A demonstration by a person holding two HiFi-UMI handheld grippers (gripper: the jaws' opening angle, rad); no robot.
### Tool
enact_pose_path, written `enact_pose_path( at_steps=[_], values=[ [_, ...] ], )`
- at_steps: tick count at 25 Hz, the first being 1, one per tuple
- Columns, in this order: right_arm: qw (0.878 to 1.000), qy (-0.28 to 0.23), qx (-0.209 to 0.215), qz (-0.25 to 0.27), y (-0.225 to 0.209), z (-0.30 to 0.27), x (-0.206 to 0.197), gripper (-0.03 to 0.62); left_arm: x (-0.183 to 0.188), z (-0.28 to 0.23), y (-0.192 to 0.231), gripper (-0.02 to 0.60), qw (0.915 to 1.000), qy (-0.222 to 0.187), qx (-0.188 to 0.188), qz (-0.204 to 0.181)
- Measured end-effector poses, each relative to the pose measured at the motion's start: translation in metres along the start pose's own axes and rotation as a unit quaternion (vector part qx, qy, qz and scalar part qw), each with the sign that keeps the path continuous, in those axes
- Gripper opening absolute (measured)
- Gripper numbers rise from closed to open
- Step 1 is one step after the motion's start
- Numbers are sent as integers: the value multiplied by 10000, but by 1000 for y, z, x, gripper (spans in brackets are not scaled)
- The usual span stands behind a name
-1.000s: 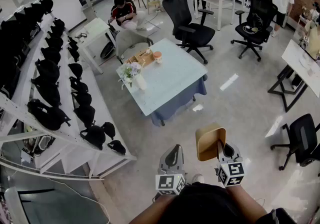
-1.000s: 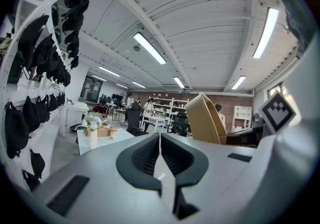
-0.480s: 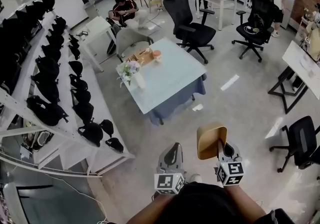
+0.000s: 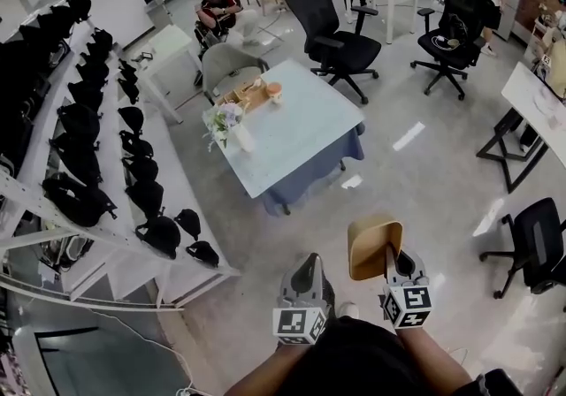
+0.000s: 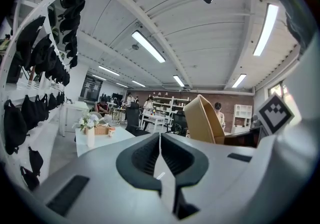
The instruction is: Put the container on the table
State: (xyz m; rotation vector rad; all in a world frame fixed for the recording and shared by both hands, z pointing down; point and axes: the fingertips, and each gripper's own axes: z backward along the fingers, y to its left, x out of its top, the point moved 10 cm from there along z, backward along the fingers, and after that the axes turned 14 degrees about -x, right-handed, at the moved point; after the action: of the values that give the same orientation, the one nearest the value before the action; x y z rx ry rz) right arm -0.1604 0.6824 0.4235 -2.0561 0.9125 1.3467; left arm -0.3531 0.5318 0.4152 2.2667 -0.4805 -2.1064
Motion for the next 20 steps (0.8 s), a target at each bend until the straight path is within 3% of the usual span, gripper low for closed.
enact_pose_path(
  at_steps=[10, 20],
  values=[
    [9996, 171, -209, 126, 3, -52, 13, 0, -5, -59, 45, 15, 9993, 160, -333, 114],
    [9986, 419, -158, 274, 25, -166, 50, 0, 16, -140, 140, 15, 9992, 79, -328, 195]
  ],
)
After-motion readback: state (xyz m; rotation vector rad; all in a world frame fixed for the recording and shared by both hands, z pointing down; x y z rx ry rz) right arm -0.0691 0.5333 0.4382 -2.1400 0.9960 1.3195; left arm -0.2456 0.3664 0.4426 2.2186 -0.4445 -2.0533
